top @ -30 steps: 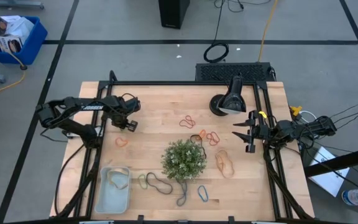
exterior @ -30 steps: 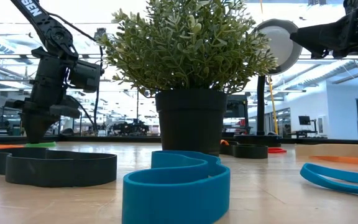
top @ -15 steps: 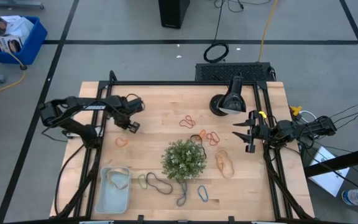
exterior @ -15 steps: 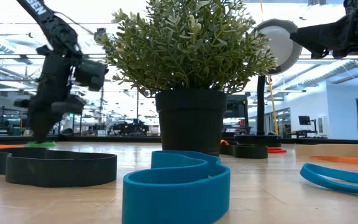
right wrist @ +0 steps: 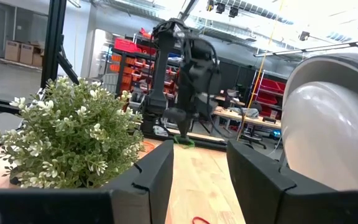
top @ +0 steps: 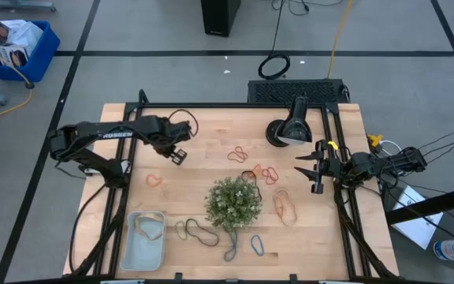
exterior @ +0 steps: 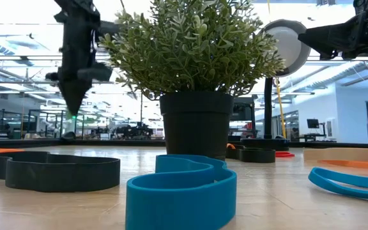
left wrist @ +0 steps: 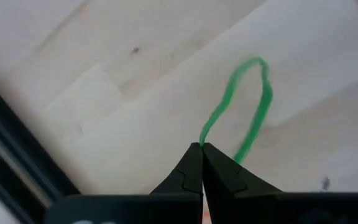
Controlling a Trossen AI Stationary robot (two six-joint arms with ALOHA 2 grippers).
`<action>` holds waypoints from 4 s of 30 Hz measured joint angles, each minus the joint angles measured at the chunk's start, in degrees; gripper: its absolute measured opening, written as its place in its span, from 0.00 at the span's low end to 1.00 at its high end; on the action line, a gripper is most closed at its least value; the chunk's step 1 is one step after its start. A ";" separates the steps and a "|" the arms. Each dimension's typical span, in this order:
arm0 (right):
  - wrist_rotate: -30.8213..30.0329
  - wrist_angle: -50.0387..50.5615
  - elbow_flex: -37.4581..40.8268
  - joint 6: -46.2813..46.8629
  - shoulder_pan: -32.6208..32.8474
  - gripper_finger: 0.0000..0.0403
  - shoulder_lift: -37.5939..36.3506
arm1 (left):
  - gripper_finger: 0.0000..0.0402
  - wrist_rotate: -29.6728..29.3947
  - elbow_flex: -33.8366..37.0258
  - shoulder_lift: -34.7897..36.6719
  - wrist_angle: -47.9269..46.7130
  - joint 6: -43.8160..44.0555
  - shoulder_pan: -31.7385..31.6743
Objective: Pick and place rubber bands into bin
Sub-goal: Put the top green rubber band into the blue bin, then put the left orange rubber band into the blue bin
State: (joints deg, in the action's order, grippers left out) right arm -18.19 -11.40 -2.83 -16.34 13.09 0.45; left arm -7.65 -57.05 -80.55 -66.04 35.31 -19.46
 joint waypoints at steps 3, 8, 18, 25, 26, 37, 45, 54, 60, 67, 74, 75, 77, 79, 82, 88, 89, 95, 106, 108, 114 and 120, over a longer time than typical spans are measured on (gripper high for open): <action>0.01 0.00 0.00 0.00 0.01 0.36 0.00 | 0.01 -0.44 -4.75 0.00 -6.20 1.75 2.94; 0.00 0.00 0.00 0.00 0.01 0.36 0.00 | 0.01 0.39 -13.24 0.04 -17.59 7.51 8.67; 0.00 -0.14 0.00 -0.01 -0.01 0.36 0.01 | 0.01 6.66 -20.60 1.54 -24.23 19.33 23.48; 0.01 -0.85 0.00 0.52 0.01 0.36 0.02 | 0.01 12.06 -17.97 1.57 -22.55 25.14 36.36; 0.01 -0.83 0.00 0.55 0.01 0.36 0.02 | 0.01 12.53 -17.61 1.58 -21.31 26.22 38.13; 0.02 -0.83 0.00 0.63 0.01 0.36 0.02 | 0.02 14.83 -10.16 1.57 -9.26 42.19 54.28; 0.03 -0.83 0.00 0.63 0.00 0.36 0.02 | 0.03 15.71 -0.08 1.57 5.77 45.77 61.26; 0.03 -0.81 0.00 0.63 -0.01 0.36 0.02 | 0.03 14.01 10.73 1.57 21.48 43.05 64.32; 0.03 -0.81 0.00 0.63 -0.01 0.36 0.02 | 0.02 11.57 14.93 1.57 30.15 38.52 64.58; 0.04 -0.81 0.00 0.63 -0.01 0.36 0.02 | 0.07 8.62 16.46 1.57 32.61 38.31 64.58; 0.03 -0.81 0.00 0.63 0.01 0.36 0.02 | 0.09 8.58 16.46 1.57 32.78 38.46 64.56; 0.04 -0.81 0.00 0.63 -0.01 0.36 0.02 | 0.08 8.58 16.46 1.57 32.82 38.52 64.56; 0.03 -0.81 0.00 0.63 0.00 0.36 0.02 | 0.07 8.58 16.46 1.57 32.91 38.70 64.55; 0.03 -0.79 0.00 0.63 0.01 0.36 0.02 | 0.05 8.58 16.46 1.57 32.90 38.70 64.54; 0.03 -0.79 -0.01 0.63 0.00 0.36 0.02 | 0.03 8.66 16.46 1.57 32.89 38.52 64.55; 0.03 -0.79 0.00 0.63 -0.01 0.36 0.02 | 0.01 16.41 16.46 1.60 32.85 39.15 64.43; 0.05 -0.79 0.00 0.63 -0.01 0.36 0.02 | 0.02 17.73 16.46 1.60 32.84 39.91 64.43; 0.04 -0.81 0.00 0.63 -0.01 0.36 0.02 | 0.10 18.52 16.46 2.41 32.79 40.57 64.43; 0.06 -0.79 -0.01 0.62 0.00 0.36 0.02 | 0.11 15.42 16.43 3.80 32.69 41.34 64.12; 0.06 -0.79 -0.02 0.63 0.00 0.36 0.02 | 0.12 15.14 16.43 3.80 32.69 41.56 64.12; 0.06 -0.79 0.00 0.63 -0.01 0.36 0.02 | 0.12 15.09 16.41 3.80 30.82 42.27 64.12; 0.06 -0.78 0.00 0.63 0.00 0.36 0.02 | 0.12 15.12 16.39 3.78 29.79 43.30 64.12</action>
State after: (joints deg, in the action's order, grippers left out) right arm -18.13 -12.18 -2.83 -15.71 13.09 0.46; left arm 7.46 -40.66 -76.77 -36.25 78.61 44.66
